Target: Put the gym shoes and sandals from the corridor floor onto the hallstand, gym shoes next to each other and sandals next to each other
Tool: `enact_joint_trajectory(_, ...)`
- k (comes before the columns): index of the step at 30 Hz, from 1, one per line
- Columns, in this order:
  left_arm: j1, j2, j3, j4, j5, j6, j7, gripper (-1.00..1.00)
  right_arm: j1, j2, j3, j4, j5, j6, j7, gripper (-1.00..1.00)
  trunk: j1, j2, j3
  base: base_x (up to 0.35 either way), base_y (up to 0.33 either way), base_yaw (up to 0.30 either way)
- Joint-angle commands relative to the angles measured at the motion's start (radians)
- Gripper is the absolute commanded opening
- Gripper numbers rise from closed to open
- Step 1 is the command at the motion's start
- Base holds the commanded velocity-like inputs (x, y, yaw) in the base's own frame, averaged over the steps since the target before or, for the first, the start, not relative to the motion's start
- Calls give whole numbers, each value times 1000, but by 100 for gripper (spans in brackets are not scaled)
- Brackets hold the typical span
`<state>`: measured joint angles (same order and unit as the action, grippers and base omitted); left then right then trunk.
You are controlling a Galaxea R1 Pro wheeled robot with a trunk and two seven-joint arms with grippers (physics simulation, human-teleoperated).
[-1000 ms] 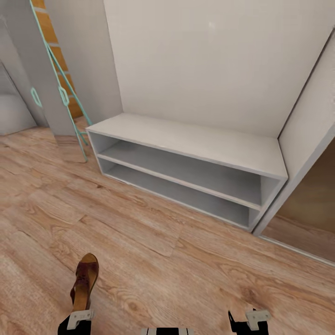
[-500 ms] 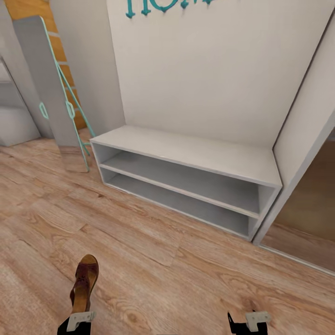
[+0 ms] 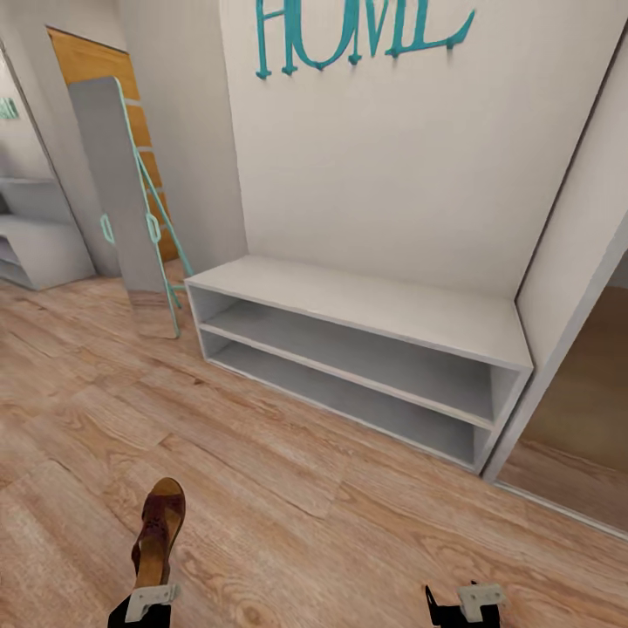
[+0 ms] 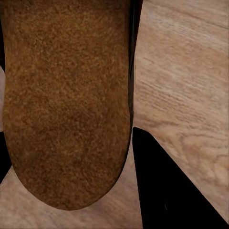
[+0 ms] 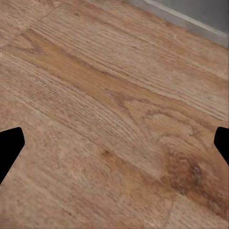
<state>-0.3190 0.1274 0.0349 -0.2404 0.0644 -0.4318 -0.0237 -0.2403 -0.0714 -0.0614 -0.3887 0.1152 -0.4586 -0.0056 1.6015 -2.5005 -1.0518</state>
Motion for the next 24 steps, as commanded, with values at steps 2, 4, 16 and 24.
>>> enact_joint_trajectory(2, -1, 0, 1, 1, 3, -2, -2, -100, 0, 1, -6, 1, 11, -3, -1, 100, -1, 0, 10, 0, 0, 165)
enact_joint_trajectory(4, 0, 0, 2, 1, 3, -2, -2, -100, 0, 1, -6, 1, 11, -3, -1, 100, -5, 7, 19, 0, 0, 177)
enact_joint_trajectory(16, -1, 0, 2, 1, 3, -3, -2, -100, 0, 2, -4, 0, 11, -3, -1, 100, -51, 91, 64, 0, 0, 240)
enact_joint_trajectory(24, -1, 0, 2, 1, 3, -2, -1, -100, 0, 2, -3, -1, 11, -3, -1, 100, -51, 91, 60, 0, 0, 270)
